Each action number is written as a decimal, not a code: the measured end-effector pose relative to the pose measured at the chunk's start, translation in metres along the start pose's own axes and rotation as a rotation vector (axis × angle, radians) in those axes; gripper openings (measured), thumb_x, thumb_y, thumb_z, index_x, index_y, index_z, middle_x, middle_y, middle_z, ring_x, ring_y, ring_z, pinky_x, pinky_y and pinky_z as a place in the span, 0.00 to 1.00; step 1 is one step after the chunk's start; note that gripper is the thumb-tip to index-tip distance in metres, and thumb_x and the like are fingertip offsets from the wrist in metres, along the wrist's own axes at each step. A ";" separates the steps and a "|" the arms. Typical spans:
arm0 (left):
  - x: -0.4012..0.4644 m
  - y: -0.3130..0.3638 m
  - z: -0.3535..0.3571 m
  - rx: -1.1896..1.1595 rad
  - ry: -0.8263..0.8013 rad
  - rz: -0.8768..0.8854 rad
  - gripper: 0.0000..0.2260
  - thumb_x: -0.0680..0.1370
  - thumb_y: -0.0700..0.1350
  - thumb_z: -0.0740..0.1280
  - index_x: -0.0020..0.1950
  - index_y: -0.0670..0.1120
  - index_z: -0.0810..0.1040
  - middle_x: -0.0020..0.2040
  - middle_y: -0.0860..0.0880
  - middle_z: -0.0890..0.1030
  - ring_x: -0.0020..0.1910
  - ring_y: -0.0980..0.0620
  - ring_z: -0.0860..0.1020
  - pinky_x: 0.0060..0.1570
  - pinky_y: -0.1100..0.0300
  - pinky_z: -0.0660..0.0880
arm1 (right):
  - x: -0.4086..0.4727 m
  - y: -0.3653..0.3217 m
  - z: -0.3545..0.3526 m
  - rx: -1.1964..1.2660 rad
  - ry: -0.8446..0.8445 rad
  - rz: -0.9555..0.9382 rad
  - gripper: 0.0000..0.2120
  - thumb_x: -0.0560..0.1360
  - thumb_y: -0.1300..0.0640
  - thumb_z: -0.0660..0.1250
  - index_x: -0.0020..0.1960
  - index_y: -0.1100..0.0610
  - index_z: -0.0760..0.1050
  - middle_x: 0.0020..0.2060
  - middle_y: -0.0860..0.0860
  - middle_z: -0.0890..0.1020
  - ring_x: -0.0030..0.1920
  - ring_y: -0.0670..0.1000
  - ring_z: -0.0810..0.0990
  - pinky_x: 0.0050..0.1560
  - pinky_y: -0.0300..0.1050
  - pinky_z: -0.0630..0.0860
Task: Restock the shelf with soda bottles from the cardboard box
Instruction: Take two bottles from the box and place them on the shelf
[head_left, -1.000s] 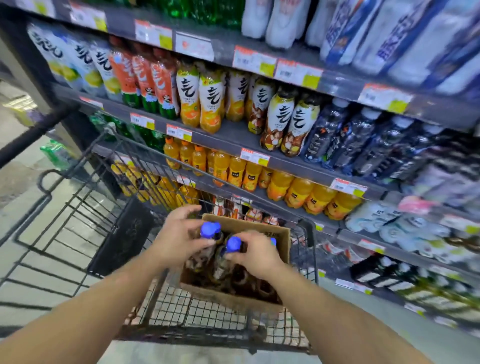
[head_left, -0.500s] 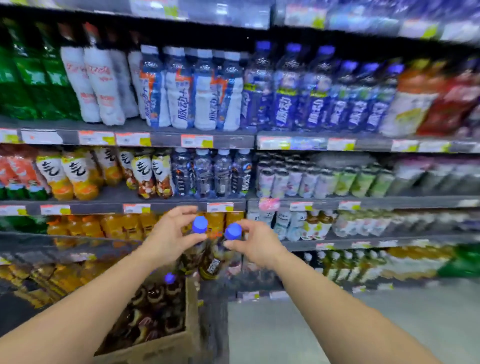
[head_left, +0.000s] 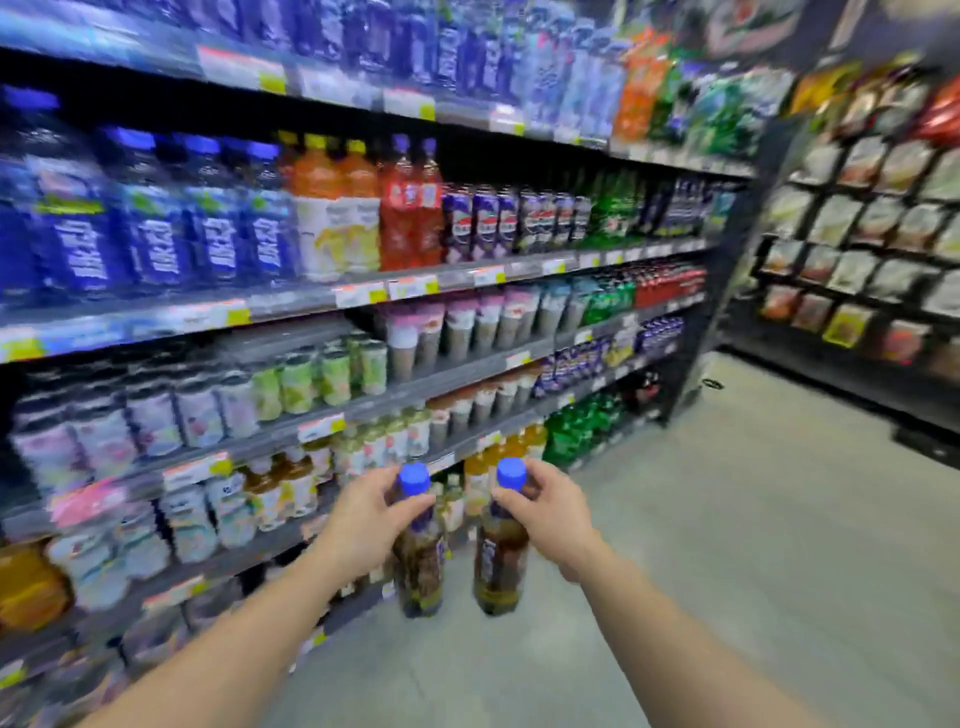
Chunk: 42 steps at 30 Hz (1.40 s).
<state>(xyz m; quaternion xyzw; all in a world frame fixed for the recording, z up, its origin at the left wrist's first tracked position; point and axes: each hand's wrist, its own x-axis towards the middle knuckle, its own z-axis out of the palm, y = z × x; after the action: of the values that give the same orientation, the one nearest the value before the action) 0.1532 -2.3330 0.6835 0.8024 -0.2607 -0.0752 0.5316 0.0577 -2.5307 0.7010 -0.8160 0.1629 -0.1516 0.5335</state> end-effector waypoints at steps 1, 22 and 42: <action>0.018 0.015 0.023 -0.012 -0.030 0.024 0.09 0.68 0.56 0.73 0.40 0.53 0.78 0.40 0.53 0.82 0.40 0.54 0.78 0.51 0.55 0.76 | 0.006 0.009 -0.024 0.042 0.061 0.019 0.09 0.72 0.64 0.72 0.50 0.55 0.77 0.43 0.51 0.82 0.35 0.35 0.79 0.41 0.30 0.75; 0.500 0.197 0.391 -0.294 -0.464 0.278 0.06 0.75 0.49 0.69 0.51 0.52 0.78 0.47 0.53 0.85 0.49 0.56 0.81 0.58 0.52 0.76 | 0.354 0.129 -0.420 0.367 0.487 0.091 0.04 0.76 0.61 0.69 0.50 0.56 0.80 0.35 0.44 0.84 0.35 0.41 0.80 0.32 0.31 0.73; 0.924 0.250 0.610 -0.018 -0.081 0.276 0.12 0.72 0.58 0.69 0.44 0.49 0.76 0.41 0.47 0.82 0.40 0.47 0.79 0.49 0.47 0.75 | 0.828 0.255 -0.688 0.284 0.208 -0.096 0.08 0.73 0.57 0.72 0.52 0.57 0.82 0.47 0.54 0.86 0.46 0.49 0.81 0.57 0.53 0.77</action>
<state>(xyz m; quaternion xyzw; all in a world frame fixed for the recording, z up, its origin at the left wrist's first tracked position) 0.6138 -3.3645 0.7923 0.7505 -0.3890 -0.0361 0.5331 0.4870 -3.5460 0.7921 -0.7193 0.1548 -0.2818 0.6158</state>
